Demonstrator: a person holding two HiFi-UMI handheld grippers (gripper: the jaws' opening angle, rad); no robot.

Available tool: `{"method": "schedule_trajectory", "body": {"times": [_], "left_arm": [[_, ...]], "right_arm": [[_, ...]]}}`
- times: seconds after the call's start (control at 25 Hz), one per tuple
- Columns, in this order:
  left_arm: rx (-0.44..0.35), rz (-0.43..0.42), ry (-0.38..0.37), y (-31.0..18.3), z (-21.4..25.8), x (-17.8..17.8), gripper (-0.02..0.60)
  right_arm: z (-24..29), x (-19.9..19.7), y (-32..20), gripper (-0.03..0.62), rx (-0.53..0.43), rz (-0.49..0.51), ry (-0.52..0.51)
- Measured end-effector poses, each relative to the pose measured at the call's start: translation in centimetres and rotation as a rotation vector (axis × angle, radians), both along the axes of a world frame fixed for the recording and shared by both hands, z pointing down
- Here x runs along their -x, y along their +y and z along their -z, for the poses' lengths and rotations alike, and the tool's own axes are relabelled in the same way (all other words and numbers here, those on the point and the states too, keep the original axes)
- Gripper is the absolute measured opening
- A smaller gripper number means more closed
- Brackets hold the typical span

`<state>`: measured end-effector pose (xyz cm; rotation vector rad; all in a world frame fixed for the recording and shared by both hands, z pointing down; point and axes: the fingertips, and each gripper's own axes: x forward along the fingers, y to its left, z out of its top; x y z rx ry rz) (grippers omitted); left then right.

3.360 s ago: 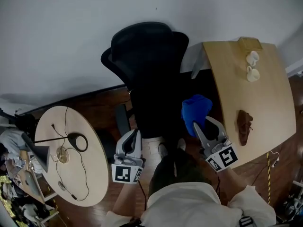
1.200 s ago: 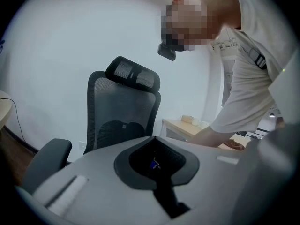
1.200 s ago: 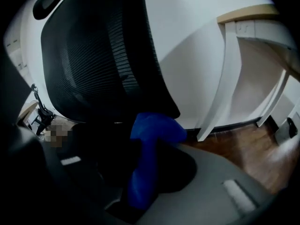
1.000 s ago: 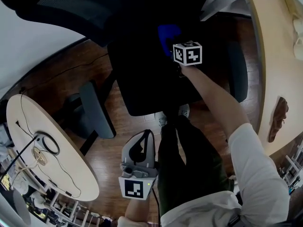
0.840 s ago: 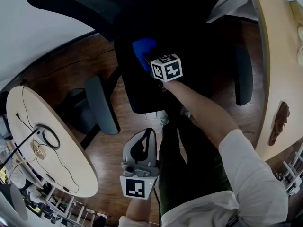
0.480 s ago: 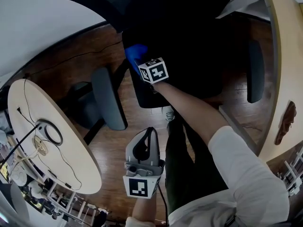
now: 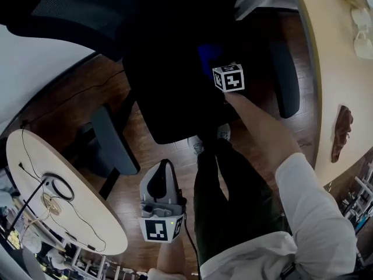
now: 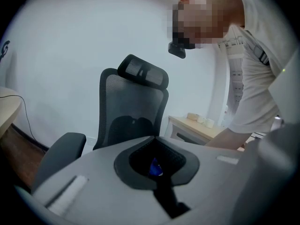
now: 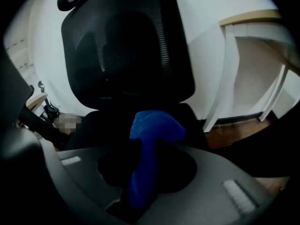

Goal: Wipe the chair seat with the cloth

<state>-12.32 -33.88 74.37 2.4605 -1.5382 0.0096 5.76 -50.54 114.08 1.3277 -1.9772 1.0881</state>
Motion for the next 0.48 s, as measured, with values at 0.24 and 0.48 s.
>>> {"method": "schedule_trajectory", "body": {"times": [0.24,0.48], "left_arm": [[-0.024,-0.067,0.016,-0.9,-0.1,-3.8,0.038],[-0.042,-0.062,0.024,0.1,0.4,-3.0,0.038]], "right_arm": [[-0.9,-8.1,0.9,0.095,0.008,-0.063,0.083],[3.5,-3.4,1.0,0.095,-0.045,-0.059,-0.031]]}}
